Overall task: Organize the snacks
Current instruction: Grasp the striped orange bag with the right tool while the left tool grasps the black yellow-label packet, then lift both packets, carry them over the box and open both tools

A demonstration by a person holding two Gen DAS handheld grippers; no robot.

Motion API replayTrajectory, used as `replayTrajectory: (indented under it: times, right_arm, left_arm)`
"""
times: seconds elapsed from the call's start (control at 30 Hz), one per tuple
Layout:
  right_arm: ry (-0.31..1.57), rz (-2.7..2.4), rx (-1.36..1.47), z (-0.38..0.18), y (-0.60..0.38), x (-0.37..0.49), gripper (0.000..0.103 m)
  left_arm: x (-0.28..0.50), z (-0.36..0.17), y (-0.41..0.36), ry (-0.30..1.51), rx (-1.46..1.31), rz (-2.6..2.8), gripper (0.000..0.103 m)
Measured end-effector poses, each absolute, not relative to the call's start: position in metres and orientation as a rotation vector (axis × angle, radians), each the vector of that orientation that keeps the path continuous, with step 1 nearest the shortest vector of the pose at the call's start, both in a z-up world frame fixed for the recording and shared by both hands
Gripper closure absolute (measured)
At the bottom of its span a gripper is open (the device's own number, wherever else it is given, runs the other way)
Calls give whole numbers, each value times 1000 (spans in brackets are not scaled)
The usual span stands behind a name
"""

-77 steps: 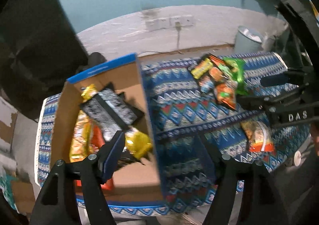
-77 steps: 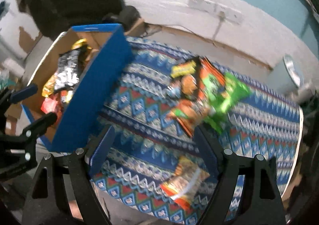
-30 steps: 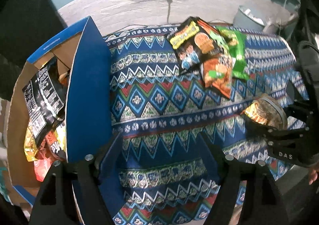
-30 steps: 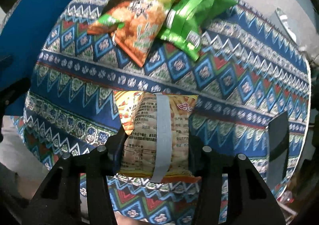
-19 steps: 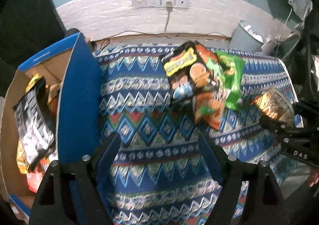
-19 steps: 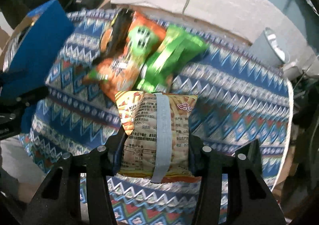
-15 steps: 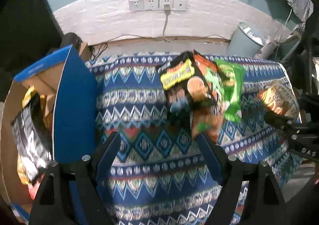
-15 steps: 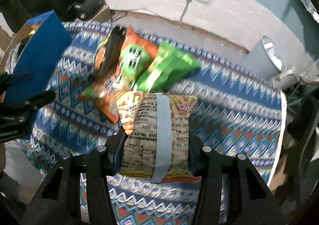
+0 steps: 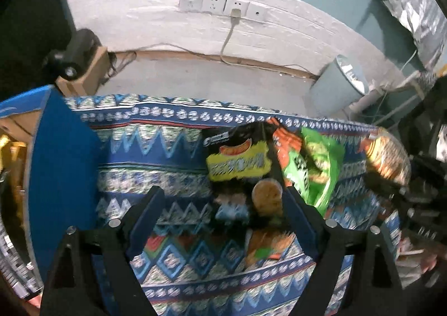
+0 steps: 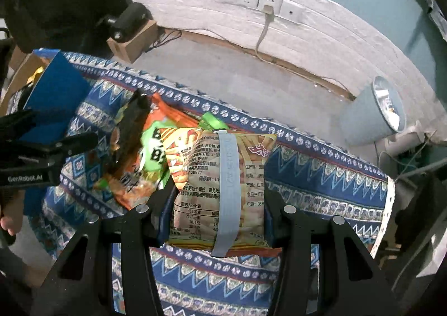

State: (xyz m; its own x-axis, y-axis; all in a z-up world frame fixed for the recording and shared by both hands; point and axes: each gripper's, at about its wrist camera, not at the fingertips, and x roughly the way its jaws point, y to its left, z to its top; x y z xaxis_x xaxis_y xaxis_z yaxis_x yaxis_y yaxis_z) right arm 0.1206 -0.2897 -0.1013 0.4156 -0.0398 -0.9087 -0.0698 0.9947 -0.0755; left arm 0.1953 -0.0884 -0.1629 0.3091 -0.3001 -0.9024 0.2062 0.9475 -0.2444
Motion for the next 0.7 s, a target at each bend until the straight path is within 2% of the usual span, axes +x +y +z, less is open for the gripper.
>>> replayTrajectory:
  times: [0.63,0.67,0.7]
  right_arm:
    - [1165,57,-31,-123,-301,137,54]
    - [1165,57,-29,-123,-301,138,54]
    - [1166,56,-26,-124,-301,138,54]
  left_arm:
    - [225,-210,-91,1274,-296,-352,15]
    - [225,-212,-89,1278,-311,-359,19]
    - [225,-213,-88,1281,-329,-374,28]
